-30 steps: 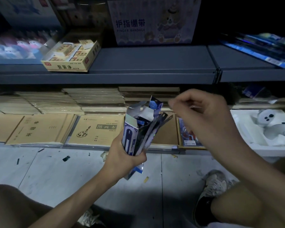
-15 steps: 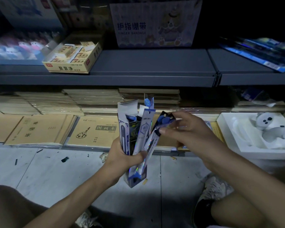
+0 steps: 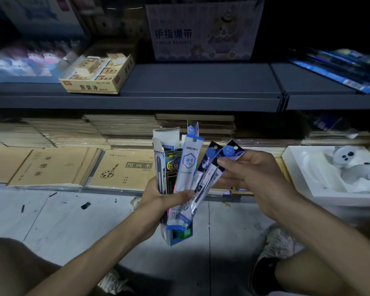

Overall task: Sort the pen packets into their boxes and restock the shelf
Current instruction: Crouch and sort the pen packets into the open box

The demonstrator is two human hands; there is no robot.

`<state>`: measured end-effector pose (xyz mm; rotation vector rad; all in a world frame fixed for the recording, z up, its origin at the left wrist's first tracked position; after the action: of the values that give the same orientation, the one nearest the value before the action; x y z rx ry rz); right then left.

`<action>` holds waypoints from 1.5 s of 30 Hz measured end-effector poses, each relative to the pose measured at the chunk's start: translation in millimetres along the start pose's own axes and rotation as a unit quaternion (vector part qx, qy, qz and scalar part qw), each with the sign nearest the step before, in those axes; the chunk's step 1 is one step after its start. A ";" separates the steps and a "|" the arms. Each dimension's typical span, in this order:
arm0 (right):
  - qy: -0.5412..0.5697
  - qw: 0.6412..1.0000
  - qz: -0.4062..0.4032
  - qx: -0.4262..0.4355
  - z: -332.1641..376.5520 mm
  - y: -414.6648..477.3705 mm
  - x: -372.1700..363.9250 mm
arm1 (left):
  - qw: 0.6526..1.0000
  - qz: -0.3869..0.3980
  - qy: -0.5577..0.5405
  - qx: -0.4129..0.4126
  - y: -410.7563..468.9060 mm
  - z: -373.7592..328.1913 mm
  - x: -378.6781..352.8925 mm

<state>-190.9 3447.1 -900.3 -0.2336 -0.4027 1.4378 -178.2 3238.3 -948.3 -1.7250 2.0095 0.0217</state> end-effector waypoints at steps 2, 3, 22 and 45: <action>-0.028 0.999 -0.015 0.023 6.4 -3.0 4.4 | 0.999 -0.025 0.018 -0.010 1.1 -3.2 5.8; -0.040 0.998 -0.028 0.039 12.0 -3.7 9.3 | 0.998 -0.040 0.037 -0.019 1.5 -6.5 9.2; 0.080 0.966 -0.054 0.242 92.3 -52.4 30.9 | 0.952 -0.102 0.247 -0.147 -2.5 -36.1 18.0; -0.117 0.930 -0.077 0.341 94.4 -82.8 -7.3 | 0.934 -0.088 0.291 -0.186 -5.9 -42.1 10.5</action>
<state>-154.3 3421.5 -782.7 0.5261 -0.0890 1.3706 -188.2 3213.9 -913.3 -2.3638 2.3618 -0.2061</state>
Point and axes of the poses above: each hand's wrist, its own y-axis towards the middle knuckle, its own x-axis out of the back of the hand, z = x × y, the point moved 10 cm from there along y, towards the middle knuckle, and after that the axes turned 9 degrees about -y, right-handed, at the moved point
